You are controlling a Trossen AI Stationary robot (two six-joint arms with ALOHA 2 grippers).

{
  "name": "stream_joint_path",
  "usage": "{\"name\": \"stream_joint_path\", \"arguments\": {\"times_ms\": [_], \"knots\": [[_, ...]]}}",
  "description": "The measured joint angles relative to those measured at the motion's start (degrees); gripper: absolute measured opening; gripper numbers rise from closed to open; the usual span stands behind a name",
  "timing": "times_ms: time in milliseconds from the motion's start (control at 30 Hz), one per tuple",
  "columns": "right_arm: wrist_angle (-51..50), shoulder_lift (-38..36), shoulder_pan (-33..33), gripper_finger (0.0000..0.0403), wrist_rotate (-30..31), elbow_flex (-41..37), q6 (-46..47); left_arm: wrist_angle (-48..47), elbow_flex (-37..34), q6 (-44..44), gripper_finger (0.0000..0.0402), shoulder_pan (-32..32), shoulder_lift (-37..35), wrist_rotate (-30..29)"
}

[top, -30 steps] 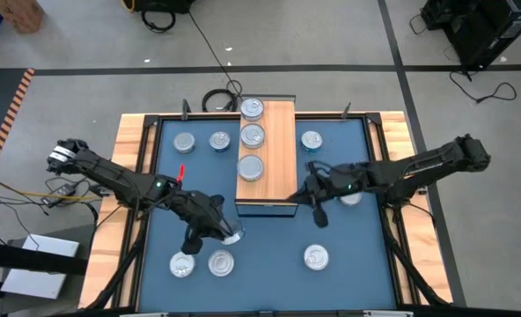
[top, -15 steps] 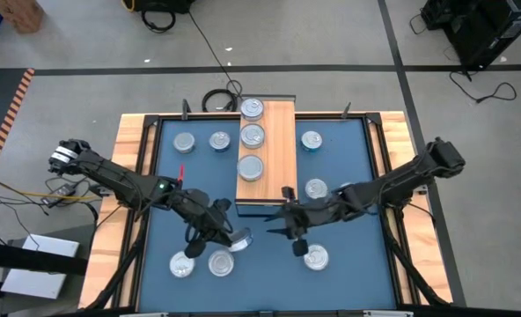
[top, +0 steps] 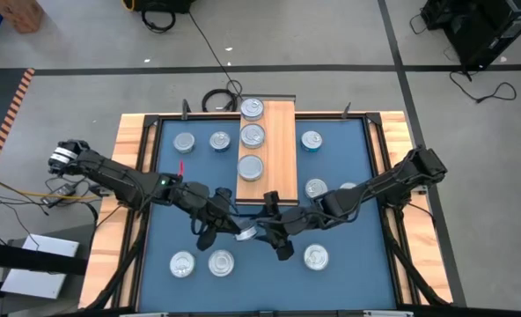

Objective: Stack canned seafood by type on shelf
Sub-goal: Put the blue tuna can on the shelf

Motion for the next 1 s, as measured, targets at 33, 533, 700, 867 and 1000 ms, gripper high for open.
{"name": "stream_joint_path", "arguments": {"times_ms": [33, 533, 700, 867, 1000], "knots": [[0.13, -0.03, -0.09, 0.0281, 0.01, 0.02, -0.17, 0.27, 0.0, 0.01, 0.0, 0.29, 0.0, -0.13], [0.3, 0.93, -2.67, 0.0197, -0.11, -0.02, -1.27, 4.34, 0.0, 0.28, 0.0, 1.87, 0.0, -0.15], [0.42, 0.93, -2.04, 0.0142, -0.69, -0.04, -2.55, 3.91, 0.0, 2.74, 0.0002, 1.87, -0.04, -0.24], [-0.13, 0.86, -1.24, 0.0142, 0.08, -0.04, -2.4, 3.53, 0.0, 7.36, 0.0022, 1.77, -0.04, -0.11], [-1.55, 0.76, -0.55, 0.0142, 0.09, -0.04, -2.06, 2.67, 0.0, 10.81, 0.0049, 1.69, -0.04, 0.47]]}}
